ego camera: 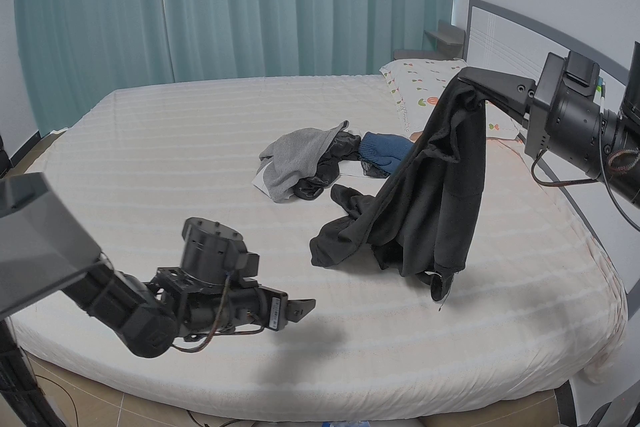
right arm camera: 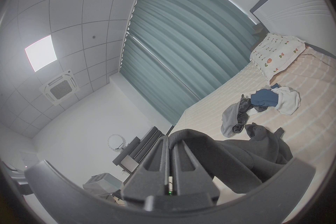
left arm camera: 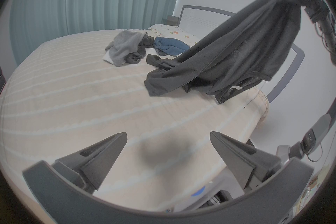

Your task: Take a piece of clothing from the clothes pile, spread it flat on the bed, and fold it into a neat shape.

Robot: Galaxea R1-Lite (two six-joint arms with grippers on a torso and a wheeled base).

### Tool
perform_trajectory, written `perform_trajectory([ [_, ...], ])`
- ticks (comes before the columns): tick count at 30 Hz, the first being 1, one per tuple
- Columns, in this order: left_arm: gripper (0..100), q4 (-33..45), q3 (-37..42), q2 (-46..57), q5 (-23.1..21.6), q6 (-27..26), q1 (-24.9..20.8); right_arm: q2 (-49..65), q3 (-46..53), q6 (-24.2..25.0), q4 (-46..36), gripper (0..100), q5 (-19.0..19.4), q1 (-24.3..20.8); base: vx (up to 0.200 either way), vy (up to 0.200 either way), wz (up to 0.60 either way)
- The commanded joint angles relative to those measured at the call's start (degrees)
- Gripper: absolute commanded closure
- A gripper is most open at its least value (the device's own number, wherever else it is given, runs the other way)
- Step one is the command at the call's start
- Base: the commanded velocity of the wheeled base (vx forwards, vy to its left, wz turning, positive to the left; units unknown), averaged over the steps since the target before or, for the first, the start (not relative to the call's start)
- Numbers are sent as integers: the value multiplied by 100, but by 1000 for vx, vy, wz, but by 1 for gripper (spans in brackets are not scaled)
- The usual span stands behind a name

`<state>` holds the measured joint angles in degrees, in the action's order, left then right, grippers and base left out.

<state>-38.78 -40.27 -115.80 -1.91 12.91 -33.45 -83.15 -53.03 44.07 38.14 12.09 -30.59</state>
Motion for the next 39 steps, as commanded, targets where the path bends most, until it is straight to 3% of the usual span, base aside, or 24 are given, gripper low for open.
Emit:
perform_trajectory([
  [1, 0, -376, -553, -1041, 60, 10, -109, -210, -164, 5, 9, 100, -67, -35, 0, 0, 0],
  [6, 0, -490, -1335, -1656, 376, 27, -109, -157, -164, 5, 9, 100, -84, 9, 0, 0, 0],
  [15, 0, -315, -2530, -2351, 394, 27, -135, -149, -190, 5, 9, 100, -84, 114, 0, 0, 0],
  [25, 0, -148, -3928, -3212, 930, 27, 23, -131, -217, 23, -9, 100, -84, 141, 0, 0, 0],
  [26, 100, -68, -4077, -3300, 982, 36, 40, -140, -217, 23, -9, 100, -76, 167, 0, 0, 0],
  [29, 100, -33, -4191, -3370, 1053, 71, 49, -149, -208, 23, -9, 100, -76, 202, 0, 0, 0],
  [33, 100, -7, -4086, -3115, 1308, 607, 49, -184, -164, 5, -35, 100, -76, 352, 0, 0, 0],
  [39, 100, 11, -2785, -1613, 1308, 1126, 67, -404, 56, 5, -35, 100, -23, 677, 0, 0, 0],
])
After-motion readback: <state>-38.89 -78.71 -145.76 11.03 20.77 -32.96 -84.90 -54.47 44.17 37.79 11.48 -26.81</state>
